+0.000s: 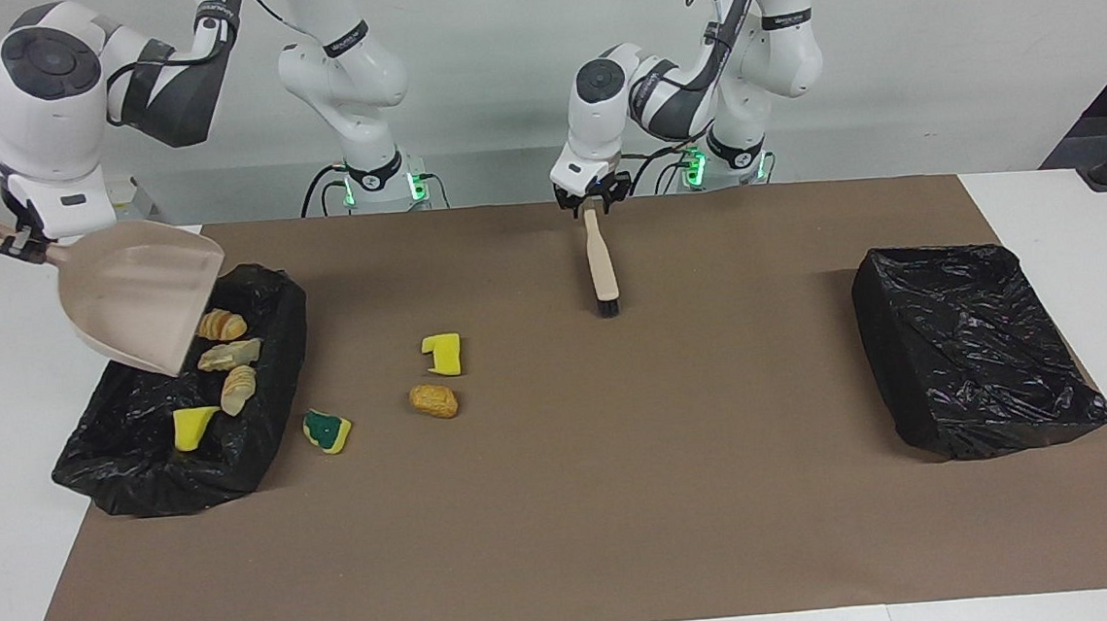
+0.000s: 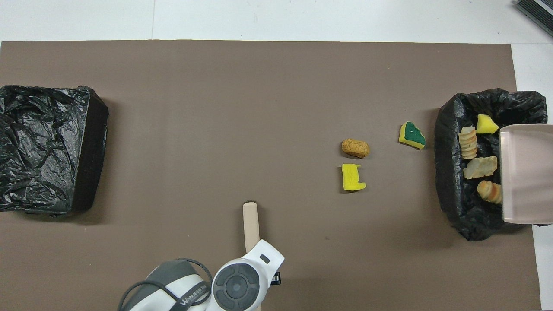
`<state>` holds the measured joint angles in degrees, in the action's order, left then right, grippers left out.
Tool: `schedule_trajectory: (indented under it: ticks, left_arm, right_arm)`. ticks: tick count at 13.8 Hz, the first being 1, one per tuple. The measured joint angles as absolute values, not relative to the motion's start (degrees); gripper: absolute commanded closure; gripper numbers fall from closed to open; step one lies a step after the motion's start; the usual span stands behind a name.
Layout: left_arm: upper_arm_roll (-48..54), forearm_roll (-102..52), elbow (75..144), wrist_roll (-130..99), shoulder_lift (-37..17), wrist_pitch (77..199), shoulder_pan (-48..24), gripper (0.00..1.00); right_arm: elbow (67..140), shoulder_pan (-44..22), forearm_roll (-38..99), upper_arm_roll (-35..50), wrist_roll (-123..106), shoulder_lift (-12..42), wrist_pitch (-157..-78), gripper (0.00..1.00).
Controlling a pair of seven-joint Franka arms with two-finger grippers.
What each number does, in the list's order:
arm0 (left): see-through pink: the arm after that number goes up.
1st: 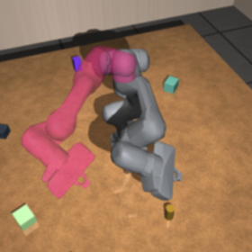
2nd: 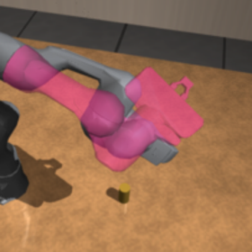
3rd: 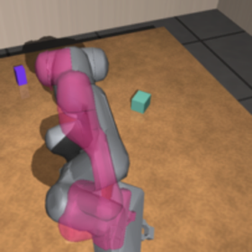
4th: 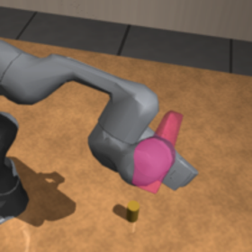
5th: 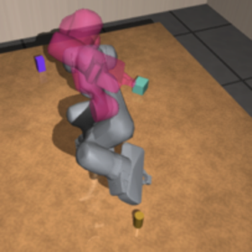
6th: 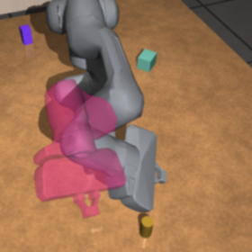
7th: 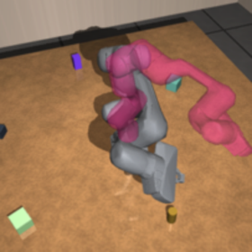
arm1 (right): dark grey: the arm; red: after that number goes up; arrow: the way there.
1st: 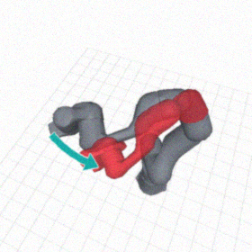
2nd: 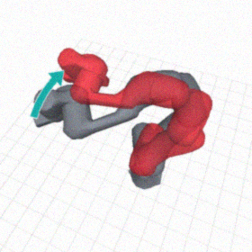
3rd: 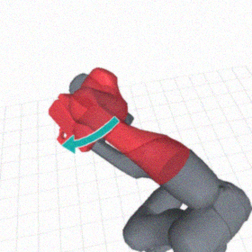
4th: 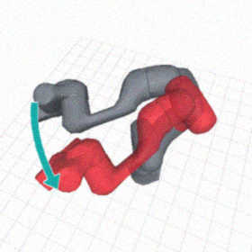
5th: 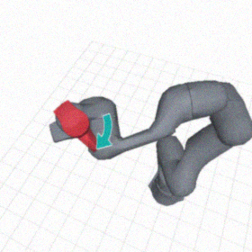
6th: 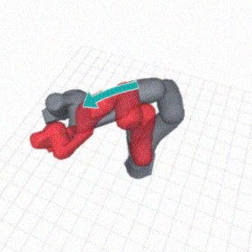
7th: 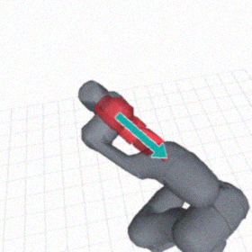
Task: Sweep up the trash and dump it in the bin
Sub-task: 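Bring the dustpan back with the right gripper and set it on the table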
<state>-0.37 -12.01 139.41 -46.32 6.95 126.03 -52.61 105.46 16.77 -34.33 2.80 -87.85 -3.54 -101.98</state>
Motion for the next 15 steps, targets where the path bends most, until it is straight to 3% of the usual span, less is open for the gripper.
schedule_trajectory:
  ticks: [5,15]
  left_arm:
    - [-0.9,-6.2,131.0,-35.9,6.5,125.3,-42.6,0.00]
    - [-1.3,1.2,98.8,-9.1,-0.5,108.9,-19.9,0.00]
  right_arm:
    - [105.5,10.1,-22.5,3.5,-72.1,-3.5,-97.0,1.00]
    - [106.2,-4.3,-10.3,3.9,-25.9,0.1,-96.0,1.00]
